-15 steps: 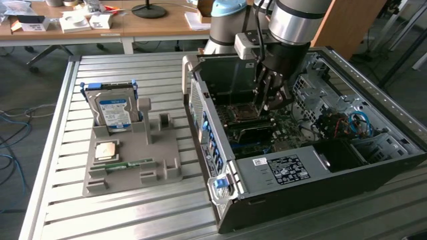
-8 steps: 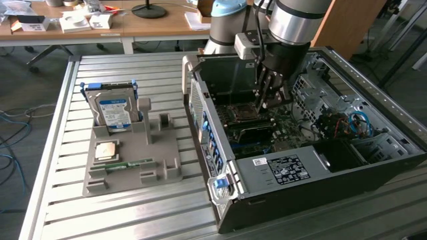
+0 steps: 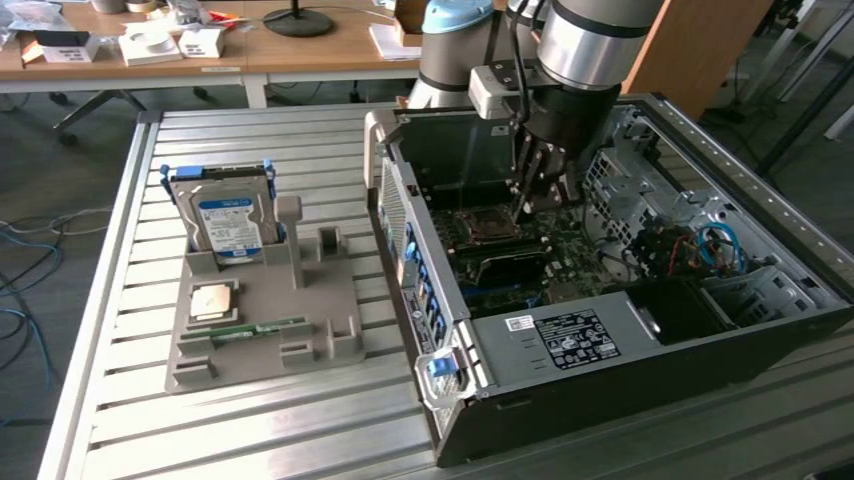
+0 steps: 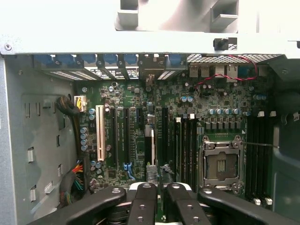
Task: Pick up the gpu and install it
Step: 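Press down on the gpu until it lock into place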
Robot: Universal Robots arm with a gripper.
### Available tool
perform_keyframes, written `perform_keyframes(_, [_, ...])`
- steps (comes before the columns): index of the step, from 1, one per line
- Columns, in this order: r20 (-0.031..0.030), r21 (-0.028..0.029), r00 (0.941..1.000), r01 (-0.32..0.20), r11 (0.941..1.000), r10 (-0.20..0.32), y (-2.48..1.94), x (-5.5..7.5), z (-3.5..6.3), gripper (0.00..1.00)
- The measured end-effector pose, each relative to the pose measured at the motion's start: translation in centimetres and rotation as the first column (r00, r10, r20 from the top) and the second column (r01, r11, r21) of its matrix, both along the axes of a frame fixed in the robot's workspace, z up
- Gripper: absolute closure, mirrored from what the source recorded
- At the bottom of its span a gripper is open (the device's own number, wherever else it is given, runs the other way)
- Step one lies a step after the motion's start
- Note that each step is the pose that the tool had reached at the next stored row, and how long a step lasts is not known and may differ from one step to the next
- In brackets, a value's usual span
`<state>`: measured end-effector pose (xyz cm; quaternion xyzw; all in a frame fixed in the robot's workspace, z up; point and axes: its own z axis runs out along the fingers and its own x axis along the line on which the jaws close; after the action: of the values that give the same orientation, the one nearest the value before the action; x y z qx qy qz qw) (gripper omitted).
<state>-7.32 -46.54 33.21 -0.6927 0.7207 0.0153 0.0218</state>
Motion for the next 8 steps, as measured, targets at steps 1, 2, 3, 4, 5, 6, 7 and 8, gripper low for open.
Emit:
perform_keyframes(1, [0.0001, 0.0, 1.0, 0.0, 1.0, 0.0, 0.0, 0.0, 0.0, 0.85])
perform_keyframes(2, [0.0, 0.0, 1.0, 0.0, 1.0, 0.0, 0.0, 0.0, 0.0, 0.9])
perform_keyframes(3, [0.0, 0.0, 1.0, 0.0, 1.0, 0.0, 0.0, 0.0, 0.0, 0.9])
perform_keyframes(4, [0.0, 0.0, 1.0, 0.0, 1.0, 0.0, 0.0, 0.0, 0.0, 0.9])
perform_keyframes(5, [0.0, 0.0, 1.0, 0.0, 1.0, 0.0, 0.0, 0.0, 0.0, 0.9])
perform_keyframes(6, [0.0, 0.0, 1.0, 0.0, 1.0, 0.0, 0.0, 0.0, 0.0, 0.9])
perform_keyframes(7, [0.0, 0.0, 1.0, 0.0, 1.0, 0.0, 0.0, 0.0, 0.0, 0.9])
perform_keyframes(8, [0.0, 0.0, 1.0, 0.0, 1.0, 0.0, 0.0, 0.0, 0.0, 0.9])
